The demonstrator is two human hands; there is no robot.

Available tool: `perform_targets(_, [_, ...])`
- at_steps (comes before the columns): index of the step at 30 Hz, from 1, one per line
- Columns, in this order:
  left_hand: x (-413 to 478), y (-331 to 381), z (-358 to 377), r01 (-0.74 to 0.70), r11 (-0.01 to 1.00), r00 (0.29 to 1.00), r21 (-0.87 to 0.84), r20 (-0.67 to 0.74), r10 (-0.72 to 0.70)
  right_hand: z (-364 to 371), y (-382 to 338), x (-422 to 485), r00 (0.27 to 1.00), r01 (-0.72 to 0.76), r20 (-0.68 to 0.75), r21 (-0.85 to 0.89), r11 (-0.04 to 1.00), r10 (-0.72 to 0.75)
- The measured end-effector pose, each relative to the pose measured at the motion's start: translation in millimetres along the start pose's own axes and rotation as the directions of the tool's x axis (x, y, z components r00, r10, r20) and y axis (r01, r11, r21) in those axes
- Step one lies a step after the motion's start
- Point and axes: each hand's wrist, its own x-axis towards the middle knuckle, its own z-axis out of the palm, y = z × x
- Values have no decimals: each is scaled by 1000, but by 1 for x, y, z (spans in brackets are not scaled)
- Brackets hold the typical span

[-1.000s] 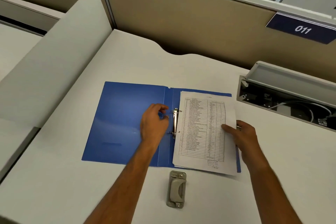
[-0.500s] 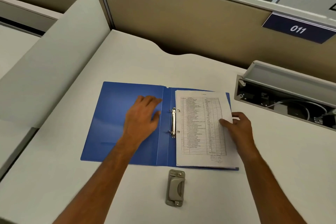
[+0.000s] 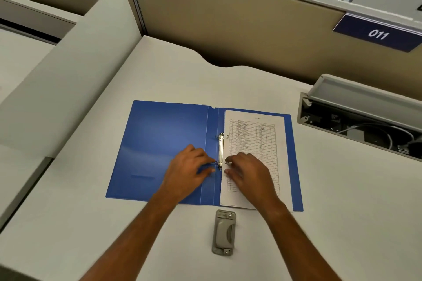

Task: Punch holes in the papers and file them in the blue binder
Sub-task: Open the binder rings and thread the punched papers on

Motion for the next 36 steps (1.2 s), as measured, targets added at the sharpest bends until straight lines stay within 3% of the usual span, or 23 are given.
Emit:
perform_targets(4, [9, 7, 12, 50, 998, 997, -28, -57, -51, 10, 5, 6, 994, -17, -104, 42, 999, 21])
perform_targets(10, [19, -2, 18, 28, 996, 998, -83, -62, -33, 12, 18, 9, 994, 12, -111, 114, 993, 0])
perform_targets(23, [27, 8, 32, -155, 987, 986, 50, -61, 158, 25, 15, 13, 982, 145, -130, 22, 989, -141])
perform_targets(25, [25, 9, 26, -122, 990, 989, 68, -80, 127, 20, 19, 9, 987, 101, -127, 56, 993, -93])
perform_targets(27, [15, 10, 21, -26, 998, 991, 49, -128, 32, 12, 24, -1, 981, -49, -179, 149, 988, 76])
perform_targets(29, [-3, 19, 22, 62, 998, 979, 4, -194, -60, -2, 33, -17, 901, -264, -265, 290, 920, 343])
perform_targets(32, [-30, 51, 36, -43, 998, 984, 51, -172, 51, -25, 58, -48, 629, -485, -403, 465, 741, 665])
perform_targets(34, [-42, 73, 50, -91, 992, 989, 83, -111, 100, -32, 77, -67, 492, -601, -381, 501, 622, 783])
perform_targets(36, [-46, 88, 62, 27, 999, 995, 45, -100, -23, -30, 88, -80, 431, -645, -255, 583, 494, 865])
